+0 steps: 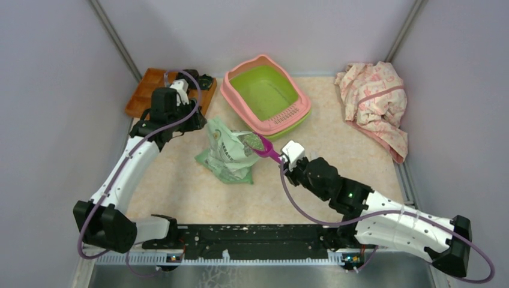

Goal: Fill the litter box with clean litter
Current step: 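Scoop the cat litter from the cat litter bag, then pour the cat litter into the litter box, then scoop the cat litter from the cat litter bag.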

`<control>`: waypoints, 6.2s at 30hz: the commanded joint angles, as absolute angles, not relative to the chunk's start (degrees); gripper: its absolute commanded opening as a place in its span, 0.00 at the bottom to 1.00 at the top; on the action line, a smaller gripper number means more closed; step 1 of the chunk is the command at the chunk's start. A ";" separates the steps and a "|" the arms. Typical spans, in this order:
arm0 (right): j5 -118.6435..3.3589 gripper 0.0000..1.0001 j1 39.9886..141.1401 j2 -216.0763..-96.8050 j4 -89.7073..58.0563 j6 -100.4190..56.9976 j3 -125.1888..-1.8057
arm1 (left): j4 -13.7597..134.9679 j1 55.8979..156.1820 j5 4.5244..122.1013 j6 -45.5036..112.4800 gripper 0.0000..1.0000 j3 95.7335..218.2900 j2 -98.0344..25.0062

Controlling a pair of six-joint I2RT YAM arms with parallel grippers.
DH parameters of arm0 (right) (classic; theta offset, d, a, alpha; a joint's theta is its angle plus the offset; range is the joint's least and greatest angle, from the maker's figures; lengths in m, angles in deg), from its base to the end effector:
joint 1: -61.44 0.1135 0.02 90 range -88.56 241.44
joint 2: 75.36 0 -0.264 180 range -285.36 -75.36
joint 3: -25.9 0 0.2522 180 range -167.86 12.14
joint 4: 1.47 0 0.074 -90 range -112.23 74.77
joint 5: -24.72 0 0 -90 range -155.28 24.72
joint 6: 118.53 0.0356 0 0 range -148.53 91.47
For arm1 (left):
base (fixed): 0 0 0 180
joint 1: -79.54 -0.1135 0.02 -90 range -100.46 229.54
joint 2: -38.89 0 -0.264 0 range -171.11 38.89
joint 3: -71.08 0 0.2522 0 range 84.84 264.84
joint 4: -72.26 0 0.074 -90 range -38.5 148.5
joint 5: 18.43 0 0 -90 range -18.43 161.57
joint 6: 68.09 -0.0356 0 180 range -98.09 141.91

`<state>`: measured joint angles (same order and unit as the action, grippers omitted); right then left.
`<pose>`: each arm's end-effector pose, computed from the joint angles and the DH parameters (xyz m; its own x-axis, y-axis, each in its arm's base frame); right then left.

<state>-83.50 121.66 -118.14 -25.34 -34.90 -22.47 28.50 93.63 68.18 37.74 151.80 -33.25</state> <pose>0.0989 0.1504 0.2836 -0.0797 -0.3515 -0.9328 -0.6901 0.6947 -0.2028 0.2691 -0.0697 0.3393 -0.6167 -0.1260 -0.7771 0.1265 0.9584 -0.2557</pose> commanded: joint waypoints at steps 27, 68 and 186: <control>-69.61 0.00 96.55 -138.04 -36.89 -34.62 -54.34 | 31.48 93.60 63.51 37.64 0.55 151.52 -33.68; -80.02 0.00 96.94 -155.35 -48.40 -40.88 -77.38 | 27.41 93.60 62.86 37.03 0.55 152.92 -30.37; -77.85 0.00 121.74 -137.20 -30.02 -34.70 -41.26 | 26.68 93.60 68.00 37.37 0.85 151.11 -29.82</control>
